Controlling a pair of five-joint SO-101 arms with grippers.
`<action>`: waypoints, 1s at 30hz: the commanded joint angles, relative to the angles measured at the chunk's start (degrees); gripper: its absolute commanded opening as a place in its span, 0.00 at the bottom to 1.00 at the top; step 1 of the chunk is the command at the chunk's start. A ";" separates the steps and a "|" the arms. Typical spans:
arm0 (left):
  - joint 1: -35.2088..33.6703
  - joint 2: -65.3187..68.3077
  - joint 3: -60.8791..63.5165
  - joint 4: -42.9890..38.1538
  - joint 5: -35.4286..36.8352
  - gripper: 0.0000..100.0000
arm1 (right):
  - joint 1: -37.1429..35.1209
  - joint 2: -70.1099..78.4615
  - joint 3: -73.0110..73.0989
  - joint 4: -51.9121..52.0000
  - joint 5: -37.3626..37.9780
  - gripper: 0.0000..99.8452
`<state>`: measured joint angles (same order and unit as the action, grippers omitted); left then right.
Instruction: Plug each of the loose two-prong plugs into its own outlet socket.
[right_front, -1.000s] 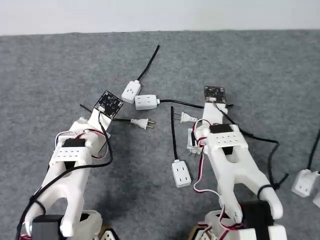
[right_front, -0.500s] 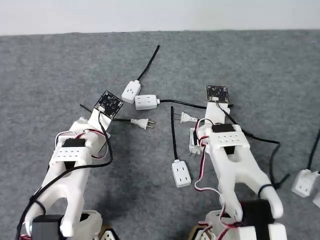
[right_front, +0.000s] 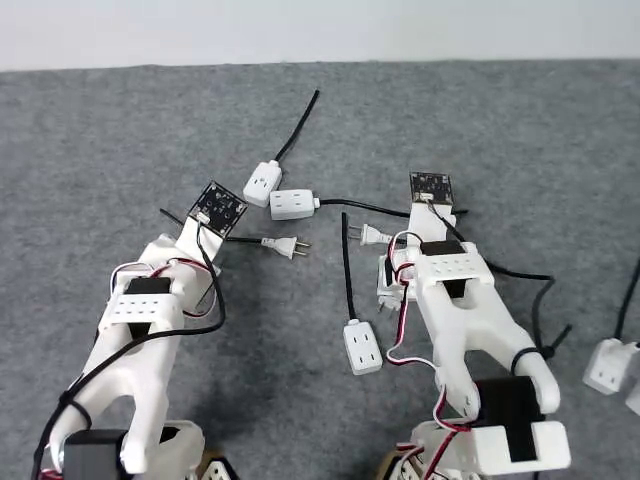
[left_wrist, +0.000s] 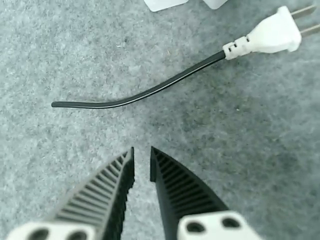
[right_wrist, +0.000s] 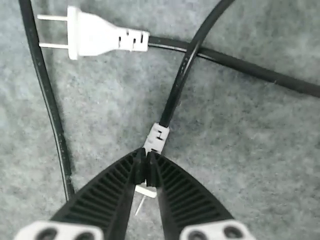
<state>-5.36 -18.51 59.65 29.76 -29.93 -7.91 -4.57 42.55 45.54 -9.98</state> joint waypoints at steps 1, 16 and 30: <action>-0.62 -2.02 -0.22 -1.23 -0.79 0.05 | 0.40 0.31 -2.90 0.13 0.88 0.07; -0.62 -2.02 -0.22 -1.23 -0.79 0.05 | 0.66 2.95 -5.54 0.75 0.62 0.05; -0.62 -2.02 -0.22 -1.14 -0.79 0.05 | 1.80 2.95 -7.30 0.40 0.53 0.05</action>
<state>-5.36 -18.51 59.65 29.76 -29.93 -7.21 -1.76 38.68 45.98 -9.98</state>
